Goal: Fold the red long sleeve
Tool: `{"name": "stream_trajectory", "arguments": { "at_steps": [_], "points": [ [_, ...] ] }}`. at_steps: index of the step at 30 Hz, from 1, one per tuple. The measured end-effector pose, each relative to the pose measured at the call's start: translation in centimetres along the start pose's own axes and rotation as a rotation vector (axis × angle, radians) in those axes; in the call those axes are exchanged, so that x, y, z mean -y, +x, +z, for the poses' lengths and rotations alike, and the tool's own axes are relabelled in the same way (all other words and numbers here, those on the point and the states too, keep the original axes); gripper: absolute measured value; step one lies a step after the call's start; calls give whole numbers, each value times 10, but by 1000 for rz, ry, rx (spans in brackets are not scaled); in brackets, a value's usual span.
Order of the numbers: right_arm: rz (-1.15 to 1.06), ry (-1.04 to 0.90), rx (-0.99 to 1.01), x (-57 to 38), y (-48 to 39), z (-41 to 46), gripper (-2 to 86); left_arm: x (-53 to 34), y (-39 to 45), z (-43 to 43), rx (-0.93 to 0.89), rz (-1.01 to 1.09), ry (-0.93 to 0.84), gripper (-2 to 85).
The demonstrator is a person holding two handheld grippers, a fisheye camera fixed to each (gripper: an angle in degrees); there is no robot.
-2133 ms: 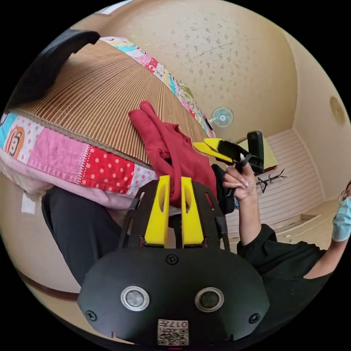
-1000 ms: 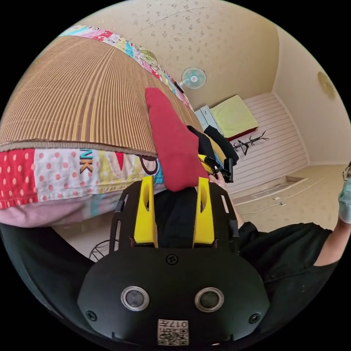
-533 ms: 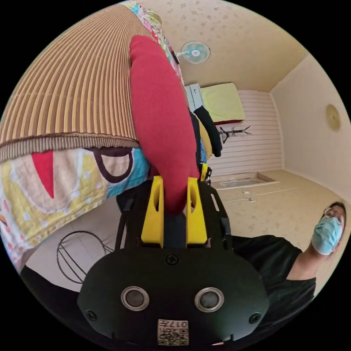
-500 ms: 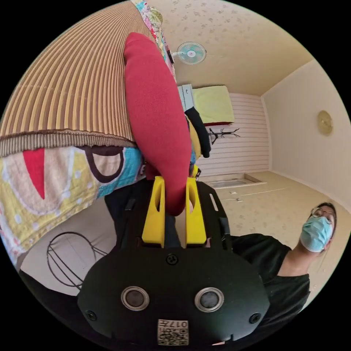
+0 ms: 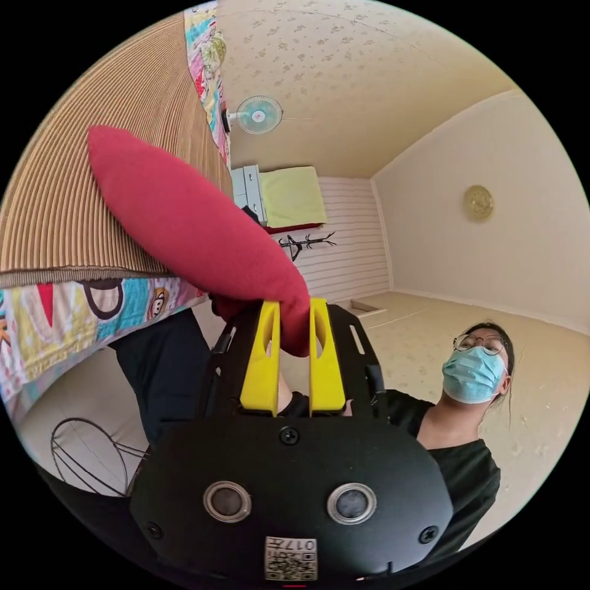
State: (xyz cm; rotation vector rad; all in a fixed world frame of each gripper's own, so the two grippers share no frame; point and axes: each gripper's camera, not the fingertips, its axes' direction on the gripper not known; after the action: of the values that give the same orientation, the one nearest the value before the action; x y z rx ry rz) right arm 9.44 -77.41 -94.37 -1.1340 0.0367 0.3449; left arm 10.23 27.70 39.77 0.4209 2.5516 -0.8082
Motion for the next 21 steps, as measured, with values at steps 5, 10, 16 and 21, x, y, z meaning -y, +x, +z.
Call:
{"name": "stream_trajectory", "arguments": {
  "at_steps": [5, 10, 16, 21],
  "points": [
    [-104, -143, -133, 4, -60, 64, 64, -23, 60, -41, 75, 59, 69, 76],
    [-205, -346, -199, 50, -76, 194, 57, -42, 107, -116, 187, 66, 201, 73],
    [-660, -540, -216, 101, -152, 433, 52, -32, 258, -244, 436, 354, 348, 69],
    [-922, -486, -250, 82, -161, 591, 55, -55, 353, -325, 733, 480, 446, 75]
  ]
}}
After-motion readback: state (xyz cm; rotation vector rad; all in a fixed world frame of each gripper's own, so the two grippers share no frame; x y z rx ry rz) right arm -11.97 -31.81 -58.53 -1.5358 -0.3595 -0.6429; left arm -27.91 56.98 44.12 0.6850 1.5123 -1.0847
